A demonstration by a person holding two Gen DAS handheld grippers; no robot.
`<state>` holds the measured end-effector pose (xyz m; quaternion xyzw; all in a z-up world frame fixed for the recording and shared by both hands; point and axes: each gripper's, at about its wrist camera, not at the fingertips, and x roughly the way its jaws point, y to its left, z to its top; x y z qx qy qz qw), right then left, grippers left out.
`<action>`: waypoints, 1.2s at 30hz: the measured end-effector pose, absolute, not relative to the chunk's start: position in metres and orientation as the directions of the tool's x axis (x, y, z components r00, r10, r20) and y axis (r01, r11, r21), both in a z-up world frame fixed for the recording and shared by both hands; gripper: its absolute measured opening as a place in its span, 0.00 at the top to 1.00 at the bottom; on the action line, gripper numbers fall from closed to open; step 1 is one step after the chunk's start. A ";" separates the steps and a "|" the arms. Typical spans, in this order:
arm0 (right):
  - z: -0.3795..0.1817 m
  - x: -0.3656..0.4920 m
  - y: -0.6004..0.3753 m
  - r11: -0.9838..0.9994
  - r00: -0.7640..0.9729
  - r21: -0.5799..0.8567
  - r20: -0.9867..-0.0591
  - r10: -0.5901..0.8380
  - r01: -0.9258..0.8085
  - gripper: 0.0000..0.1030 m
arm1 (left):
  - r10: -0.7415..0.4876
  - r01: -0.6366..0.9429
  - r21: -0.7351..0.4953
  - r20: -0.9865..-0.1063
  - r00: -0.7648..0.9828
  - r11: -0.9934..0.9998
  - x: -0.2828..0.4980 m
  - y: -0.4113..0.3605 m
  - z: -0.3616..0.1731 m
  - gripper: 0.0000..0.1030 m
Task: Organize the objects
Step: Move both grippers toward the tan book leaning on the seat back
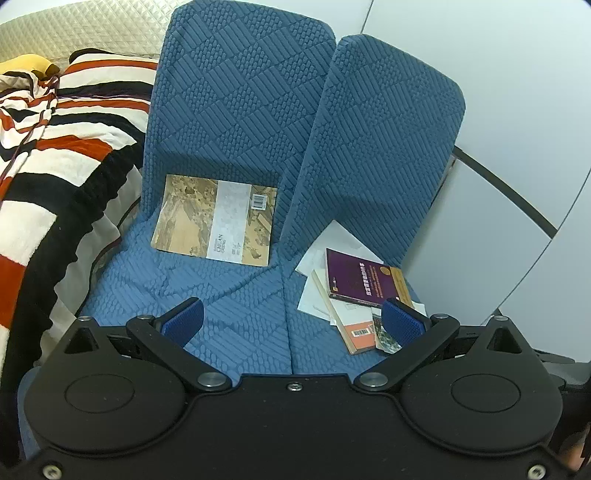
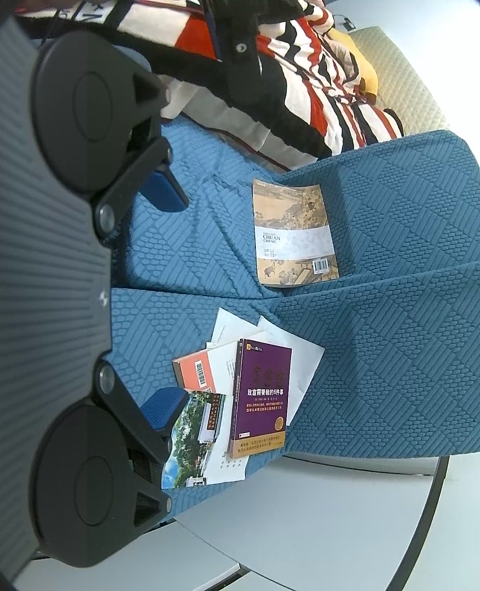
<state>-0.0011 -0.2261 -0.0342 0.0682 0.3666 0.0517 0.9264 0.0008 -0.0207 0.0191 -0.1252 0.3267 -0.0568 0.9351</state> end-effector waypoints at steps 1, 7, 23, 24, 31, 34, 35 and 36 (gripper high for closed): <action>-0.034 -0.002 -0.226 0.985 0.725 0.165 -0.673 0.145 -0.044 0.00 | -0.189 0.025 -0.271 -0.599 0.778 0.962 0.000 -0.021 0.019 0.00; -0.029 -0.007 -0.227 0.984 0.721 0.175 -0.676 0.151 -0.041 0.00 | -0.184 0.024 -0.262 -0.606 0.774 0.965 -0.009 -0.018 0.023 0.00; -0.029 -0.001 -0.226 0.984 0.718 0.168 -0.678 0.154 -0.052 0.00 | -0.177 0.011 -0.267 -0.608 0.774 0.964 -0.006 -0.017 0.019 0.00; -0.030 0.001 -0.225 0.984 0.718 0.167 -0.679 0.155 -0.055 0.00 | -0.173 0.006 -0.266 -0.609 0.774 0.964 -0.004 -0.018 0.017 0.00; -0.043 0.015 -0.223 0.981 0.713 0.177 -0.677 0.182 -0.083 0.00 | -0.103 -0.065 -0.247 -0.611 0.785 0.967 0.006 -0.014 0.009 0.00; -0.049 0.020 -0.222 0.981 0.709 0.172 -0.681 0.183 -0.088 0.00 | -0.102 -0.072 -0.251 -0.616 0.781 0.965 0.011 -0.009 0.002 0.00; -0.052 0.021 -0.221 0.981 0.707 0.171 -0.683 0.182 -0.088 0.00 | -0.101 -0.076 -0.253 -0.620 0.778 0.965 0.013 -0.008 0.000 0.00; -0.054 0.023 -0.221 0.981 0.704 0.172 -0.686 0.183 -0.087 0.00 | -0.098 -0.082 -0.254 -0.622 0.777 0.964 0.015 -0.006 -0.003 0.00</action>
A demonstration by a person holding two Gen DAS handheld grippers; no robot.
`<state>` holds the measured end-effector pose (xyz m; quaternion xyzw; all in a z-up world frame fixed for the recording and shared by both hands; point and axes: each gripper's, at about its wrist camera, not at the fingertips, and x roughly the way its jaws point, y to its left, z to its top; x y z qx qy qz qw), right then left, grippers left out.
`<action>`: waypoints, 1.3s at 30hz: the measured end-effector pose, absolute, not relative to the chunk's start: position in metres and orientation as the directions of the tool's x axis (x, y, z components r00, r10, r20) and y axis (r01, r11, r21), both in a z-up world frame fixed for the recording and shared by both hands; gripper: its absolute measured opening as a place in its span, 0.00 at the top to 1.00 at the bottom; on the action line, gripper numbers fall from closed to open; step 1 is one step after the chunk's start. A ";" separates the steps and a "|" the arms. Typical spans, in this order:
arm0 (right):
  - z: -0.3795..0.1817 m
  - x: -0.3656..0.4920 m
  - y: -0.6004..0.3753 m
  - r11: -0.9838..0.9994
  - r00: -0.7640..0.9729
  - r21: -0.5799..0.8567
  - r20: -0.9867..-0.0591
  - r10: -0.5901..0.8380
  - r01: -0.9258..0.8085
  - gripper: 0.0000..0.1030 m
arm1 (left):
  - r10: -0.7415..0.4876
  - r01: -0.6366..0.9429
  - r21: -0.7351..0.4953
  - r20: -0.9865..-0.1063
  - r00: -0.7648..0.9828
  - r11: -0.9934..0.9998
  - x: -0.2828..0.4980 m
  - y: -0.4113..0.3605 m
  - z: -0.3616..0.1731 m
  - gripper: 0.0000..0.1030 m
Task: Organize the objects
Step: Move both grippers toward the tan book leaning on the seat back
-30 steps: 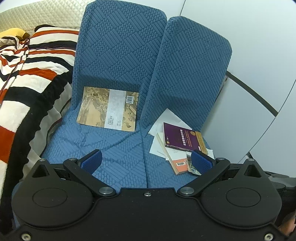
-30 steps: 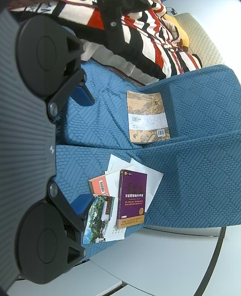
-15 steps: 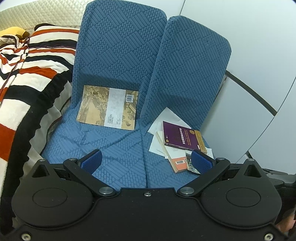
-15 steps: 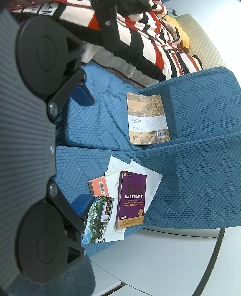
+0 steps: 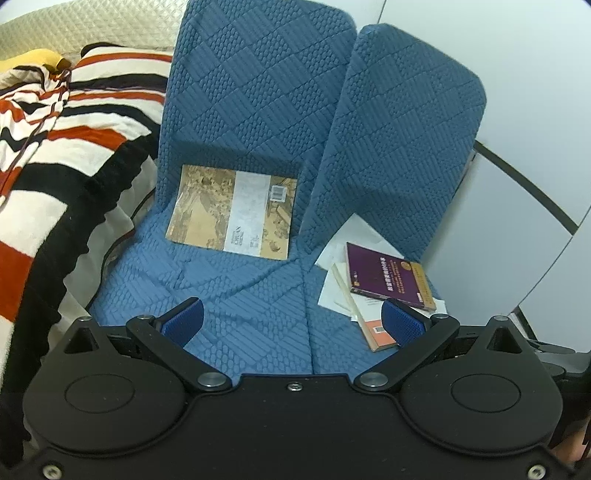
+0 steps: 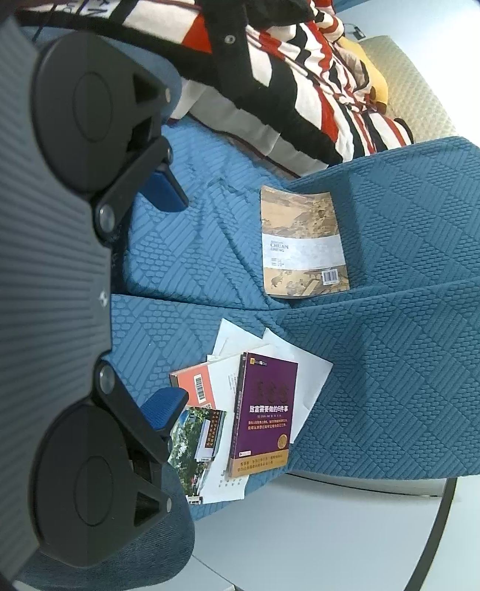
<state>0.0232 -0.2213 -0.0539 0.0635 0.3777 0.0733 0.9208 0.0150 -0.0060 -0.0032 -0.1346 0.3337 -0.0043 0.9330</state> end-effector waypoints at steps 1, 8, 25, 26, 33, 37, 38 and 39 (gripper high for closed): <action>-0.056 0.026 -0.221 0.981 0.700 0.175 -0.689 0.186 -0.088 0.00 | -0.096 -0.084 -0.254 -0.622 0.777 0.964 0.017 -0.005 -0.006 0.00; -0.075 0.045 -0.213 0.980 0.703 0.162 -0.685 0.194 -0.112 0.00 | -0.072 -0.104 -0.244 -0.620 0.781 0.964 0.034 0.003 -0.030 0.00; -0.110 0.098 -0.220 0.977 0.733 0.173 -0.649 0.207 -0.122 0.00 | -0.025 -0.112 -0.191 -0.595 0.803 0.975 0.093 0.022 -0.070 0.00; -0.110 0.101 -0.220 0.976 0.736 0.175 -0.643 0.212 -0.129 0.00 | -0.021 -0.112 -0.186 -0.593 0.805 0.976 0.097 0.023 -0.071 0.00; -0.116 0.128 -0.218 0.974 0.741 0.174 -0.633 0.223 -0.145 0.00 | -0.015 -0.120 -0.194 -0.582 0.813 0.974 0.130 0.034 -0.084 0.00; -0.118 0.143 -0.215 0.973 0.744 0.166 -0.628 0.229 -0.159 0.00 | -0.011 -0.117 -0.187 -0.572 0.820 0.975 0.145 0.038 -0.093 0.00; -0.118 0.147 -0.215 0.972 0.746 0.170 -0.623 0.234 -0.162 0.00 | -0.012 -0.115 -0.186 -0.571 0.821 0.976 0.148 0.039 -0.095 0.00; -0.118 0.151 -0.215 0.970 0.749 0.178 -0.618 0.240 -0.164 0.00 | -0.014 -0.114 -0.189 -0.572 0.820 0.975 0.153 0.041 -0.099 0.00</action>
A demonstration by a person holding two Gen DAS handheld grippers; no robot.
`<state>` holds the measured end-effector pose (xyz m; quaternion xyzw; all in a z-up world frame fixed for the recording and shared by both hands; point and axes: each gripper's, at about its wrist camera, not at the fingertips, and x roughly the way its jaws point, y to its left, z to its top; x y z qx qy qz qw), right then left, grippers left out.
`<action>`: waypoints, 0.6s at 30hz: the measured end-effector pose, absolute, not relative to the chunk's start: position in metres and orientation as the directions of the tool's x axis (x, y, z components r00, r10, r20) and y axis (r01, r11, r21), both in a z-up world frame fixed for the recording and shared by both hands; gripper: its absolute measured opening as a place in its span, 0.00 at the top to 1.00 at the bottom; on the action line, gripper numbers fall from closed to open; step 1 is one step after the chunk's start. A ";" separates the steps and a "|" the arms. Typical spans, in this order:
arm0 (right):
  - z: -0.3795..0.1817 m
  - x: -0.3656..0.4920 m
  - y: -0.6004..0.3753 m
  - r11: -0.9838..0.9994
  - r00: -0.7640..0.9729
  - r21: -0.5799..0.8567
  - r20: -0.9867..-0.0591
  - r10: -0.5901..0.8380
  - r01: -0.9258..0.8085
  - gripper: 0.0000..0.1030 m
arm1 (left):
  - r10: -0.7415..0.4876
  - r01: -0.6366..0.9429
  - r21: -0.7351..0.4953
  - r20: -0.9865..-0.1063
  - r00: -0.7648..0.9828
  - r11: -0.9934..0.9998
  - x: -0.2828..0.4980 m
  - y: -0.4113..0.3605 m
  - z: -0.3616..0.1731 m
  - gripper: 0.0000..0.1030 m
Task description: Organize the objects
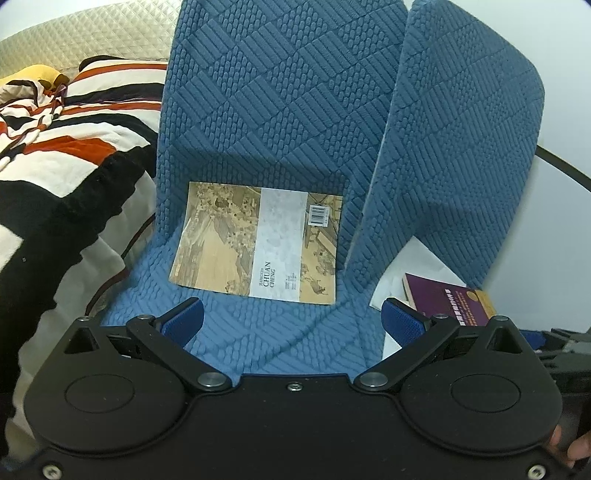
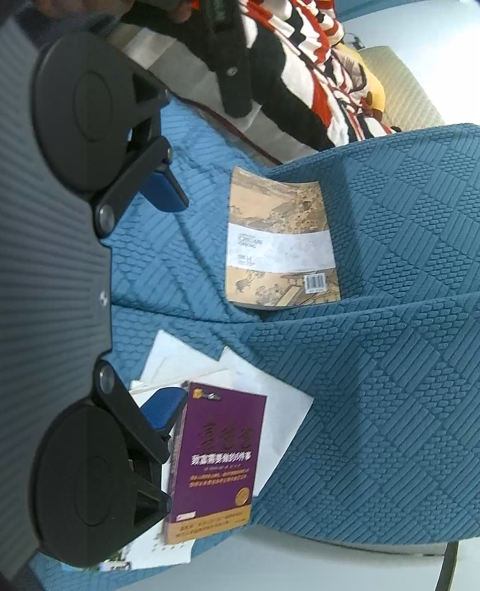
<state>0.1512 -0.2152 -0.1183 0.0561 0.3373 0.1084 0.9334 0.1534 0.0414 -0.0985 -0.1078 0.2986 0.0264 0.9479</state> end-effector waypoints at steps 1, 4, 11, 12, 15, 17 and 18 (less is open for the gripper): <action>-0.119 0.156 -0.215 0.969 0.750 0.184 -0.614 0.244 -0.164 0.00 | -0.019 -0.112 -0.193 -0.571 0.821 0.975 0.157 0.044 -0.101 0.00; -0.120 0.170 -0.213 0.968 0.757 0.188 -0.606 0.247 -0.166 0.00 | -0.019 -0.124 -0.209 -0.574 0.819 0.970 0.170 0.052 -0.113 0.00; -0.129 0.206 -0.203 0.968 0.743 0.182 -0.621 0.250 -0.174 0.02 | -0.018 -0.165 -0.257 -0.586 0.810 0.952 0.195 0.072 -0.139 0.00; -0.131 0.211 -0.203 0.965 0.738 0.193 -0.623 0.260 -0.177 0.05 | -0.017 -0.168 -0.260 -0.586 0.810 0.951 0.198 0.075 -0.140 0.00; -0.134 0.224 -0.199 0.965 0.736 0.184 -0.624 0.260 -0.185 0.05 | -0.018 -0.175 -0.266 -0.593 0.805 0.948 0.211 0.082 -0.146 0.00; -0.137 0.233 -0.195 0.965 0.736 0.183 -0.623 0.263 -0.190 0.05 | 0.024 -0.185 -0.211 -0.595 0.803 0.960 0.220 0.083 -0.150 0.00; -0.139 0.238 -0.193 0.964 0.736 0.183 -0.624 0.264 -0.192 0.05 | 0.048 -0.196 -0.185 -0.598 0.800 0.963 0.224 0.083 -0.151 0.00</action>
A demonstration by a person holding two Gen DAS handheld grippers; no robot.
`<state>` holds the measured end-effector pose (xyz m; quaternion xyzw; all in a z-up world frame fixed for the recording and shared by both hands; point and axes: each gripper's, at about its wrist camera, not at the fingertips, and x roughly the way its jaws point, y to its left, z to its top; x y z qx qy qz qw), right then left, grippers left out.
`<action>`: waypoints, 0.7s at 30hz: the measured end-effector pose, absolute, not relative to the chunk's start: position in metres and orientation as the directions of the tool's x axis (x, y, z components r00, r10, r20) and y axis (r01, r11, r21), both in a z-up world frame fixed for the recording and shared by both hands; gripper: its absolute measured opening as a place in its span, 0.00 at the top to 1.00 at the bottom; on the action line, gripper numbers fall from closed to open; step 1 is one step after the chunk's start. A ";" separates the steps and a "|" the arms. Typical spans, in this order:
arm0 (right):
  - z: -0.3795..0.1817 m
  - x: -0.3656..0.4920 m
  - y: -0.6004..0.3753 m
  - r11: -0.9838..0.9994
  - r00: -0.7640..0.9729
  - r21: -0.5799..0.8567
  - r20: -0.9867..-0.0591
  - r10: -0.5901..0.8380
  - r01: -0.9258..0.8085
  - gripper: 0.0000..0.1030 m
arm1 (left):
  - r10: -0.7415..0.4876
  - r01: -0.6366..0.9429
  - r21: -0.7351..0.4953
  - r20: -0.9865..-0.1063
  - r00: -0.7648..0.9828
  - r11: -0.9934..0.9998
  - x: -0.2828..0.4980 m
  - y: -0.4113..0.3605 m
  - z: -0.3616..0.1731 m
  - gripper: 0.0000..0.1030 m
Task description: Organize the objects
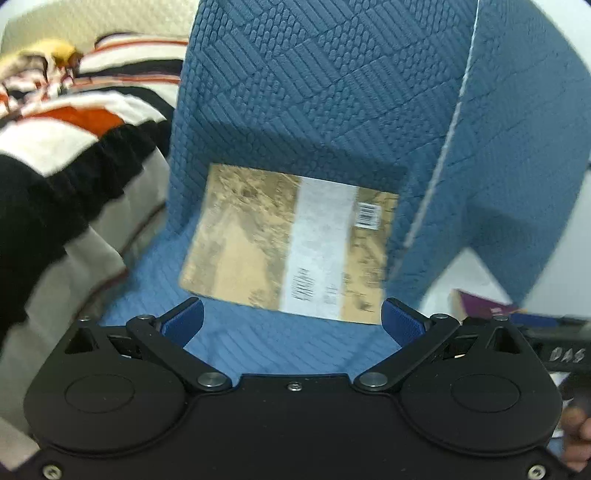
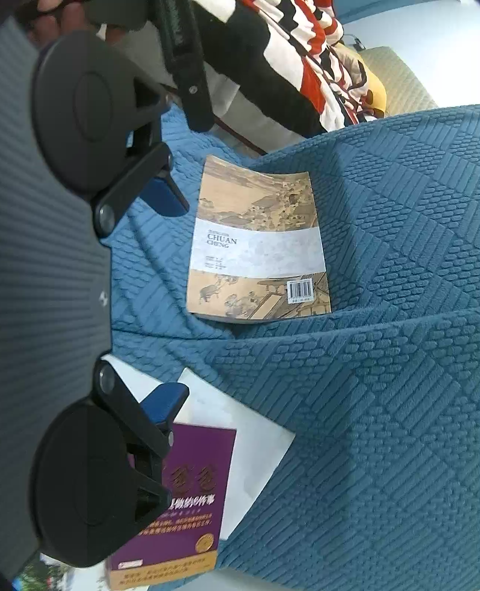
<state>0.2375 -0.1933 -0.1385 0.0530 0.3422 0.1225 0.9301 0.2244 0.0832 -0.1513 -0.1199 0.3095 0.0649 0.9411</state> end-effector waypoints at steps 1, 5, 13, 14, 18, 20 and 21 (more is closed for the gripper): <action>-0.140 0.243 -0.191 0.965 0.736 0.179 -0.624 0.262 -0.192 0.05 | 0.053 -0.199 -0.180 -0.601 0.797 0.963 0.229 0.084 -0.153 0.00; -0.149 0.264 -0.183 0.966 0.727 0.176 -0.636 0.258 -0.188 0.05 | 0.066 -0.203 -0.165 -0.596 0.801 0.965 0.242 0.090 -0.158 0.01; -0.167 0.301 -0.169 0.965 0.714 0.183 -0.648 0.264 -0.190 0.07 | 0.102 -0.221 -0.117 -0.624 0.775 0.968 0.269 0.106 -0.175 0.00; -0.170 0.305 -0.168 0.965 0.711 0.185 -0.652 0.263 -0.188 0.08 | 0.112 -0.222 -0.101 -0.625 0.772 0.970 0.271 0.105 -0.178 0.00; -0.182 0.319 -0.165 0.961 0.694 0.199 -0.665 0.276 -0.191 0.11 | 0.117 -0.216 -0.071 -0.657 0.745 0.974 0.283 0.105 -0.192 0.00; -0.189 0.327 -0.165 0.958 0.686 0.214 -0.669 0.285 -0.189 0.15 | 0.107 -0.224 -0.087 -0.678 0.727 0.971 0.289 0.109 -0.200 0.00; -0.193 0.330 -0.164 0.958 0.681 0.217 -0.674 0.287 -0.189 0.17 | 0.098 -0.229 -0.102 -0.688 0.719 0.968 0.291 0.110 -0.203 0.00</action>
